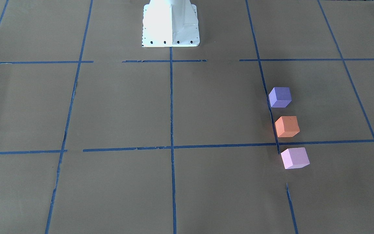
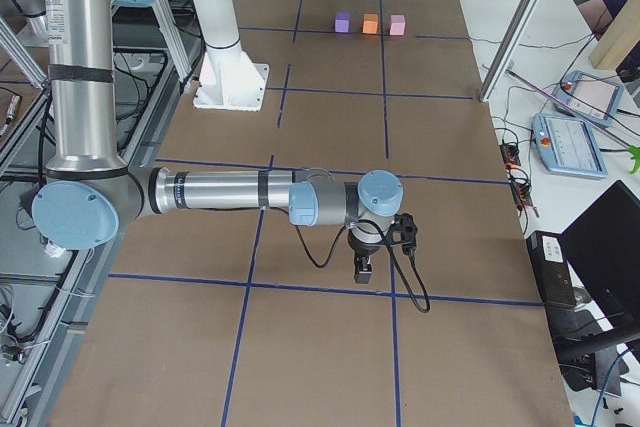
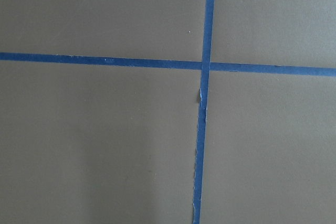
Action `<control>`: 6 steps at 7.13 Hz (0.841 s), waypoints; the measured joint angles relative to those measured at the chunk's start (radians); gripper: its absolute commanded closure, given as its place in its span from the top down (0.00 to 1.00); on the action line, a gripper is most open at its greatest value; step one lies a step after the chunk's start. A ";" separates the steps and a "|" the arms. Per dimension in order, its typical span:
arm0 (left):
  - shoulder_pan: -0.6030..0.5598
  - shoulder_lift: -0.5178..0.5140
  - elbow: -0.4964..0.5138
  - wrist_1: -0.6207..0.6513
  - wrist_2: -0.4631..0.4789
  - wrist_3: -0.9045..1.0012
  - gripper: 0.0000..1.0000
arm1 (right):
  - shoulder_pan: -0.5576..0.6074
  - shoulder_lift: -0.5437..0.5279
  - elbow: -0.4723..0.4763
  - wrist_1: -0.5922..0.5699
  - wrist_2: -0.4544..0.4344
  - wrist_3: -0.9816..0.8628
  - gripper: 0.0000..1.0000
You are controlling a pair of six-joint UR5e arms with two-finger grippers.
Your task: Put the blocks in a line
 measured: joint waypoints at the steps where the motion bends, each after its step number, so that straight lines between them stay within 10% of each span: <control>1: 0.000 -0.001 0.001 0.007 0.000 -0.003 1.00 | 0.000 0.000 0.000 0.000 0.000 0.000 1.00; 6: -0.002 0.029 0.006 0.003 -0.011 -0.057 1.00 | 0.000 0.000 0.000 -0.001 0.000 0.000 1.00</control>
